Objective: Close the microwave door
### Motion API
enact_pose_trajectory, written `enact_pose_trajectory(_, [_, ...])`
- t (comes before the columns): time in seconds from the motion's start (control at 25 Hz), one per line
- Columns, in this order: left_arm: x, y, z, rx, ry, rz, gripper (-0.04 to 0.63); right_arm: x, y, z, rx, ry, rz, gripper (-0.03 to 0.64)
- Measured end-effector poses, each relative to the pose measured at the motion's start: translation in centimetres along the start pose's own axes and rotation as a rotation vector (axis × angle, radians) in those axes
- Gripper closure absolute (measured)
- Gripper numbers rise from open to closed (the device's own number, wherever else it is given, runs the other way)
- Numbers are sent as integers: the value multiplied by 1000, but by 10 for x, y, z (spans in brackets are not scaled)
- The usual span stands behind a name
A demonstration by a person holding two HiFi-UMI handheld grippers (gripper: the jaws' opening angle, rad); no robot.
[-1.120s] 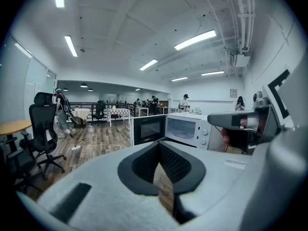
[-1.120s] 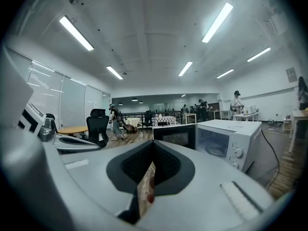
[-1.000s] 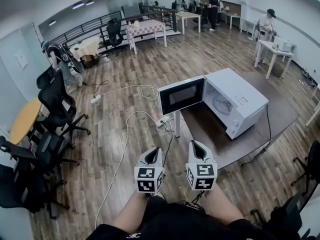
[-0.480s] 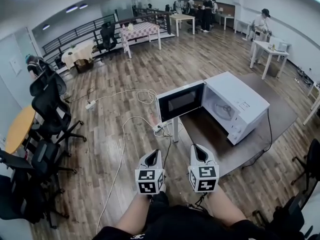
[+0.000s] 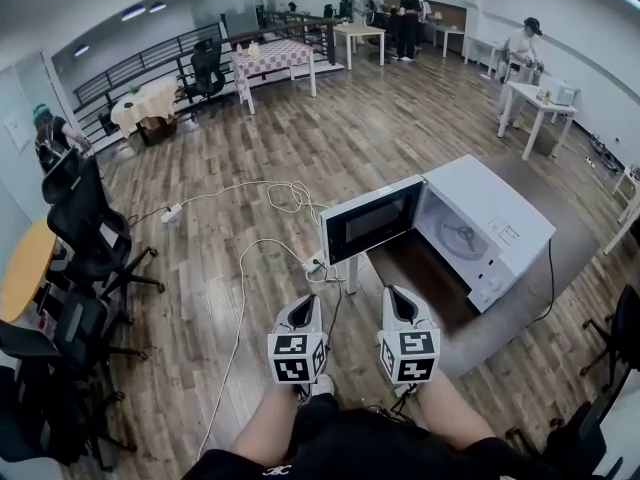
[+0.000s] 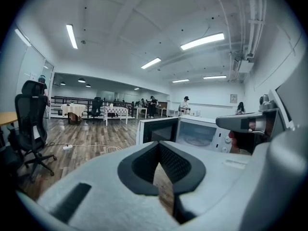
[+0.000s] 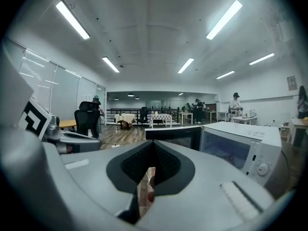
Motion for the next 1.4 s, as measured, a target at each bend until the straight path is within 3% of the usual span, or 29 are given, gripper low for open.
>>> enact_pose_trajectory(0.68, [-61, 109, -98, 122, 30, -71, 588, -25, 116, -3, 103, 72, -64, 609])
enact_pose_trajectory(0.96, [-72, 155, -127, 227, 87, -111, 588, -15, 135, -7, 176, 109, -94, 609])
enact_pose_trajectory(1.16, [-75, 188, -135, 354, 113, -150, 560, -2, 139, 6, 227, 140, -139, 609])
enact_pose_trajectory(1.4, [-74, 230, -136, 489, 234, -222, 508, 0, 137, 21, 269, 149, -144, 609])
Point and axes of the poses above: the fingertips, and each gripper's own axes: y forward along the fingers, z to its right, x out of its underside, the point moved 10 cm from there along -y, backward along the fingers, and after that the axes turned 10 degrees about -y, right-handed, at the moved point
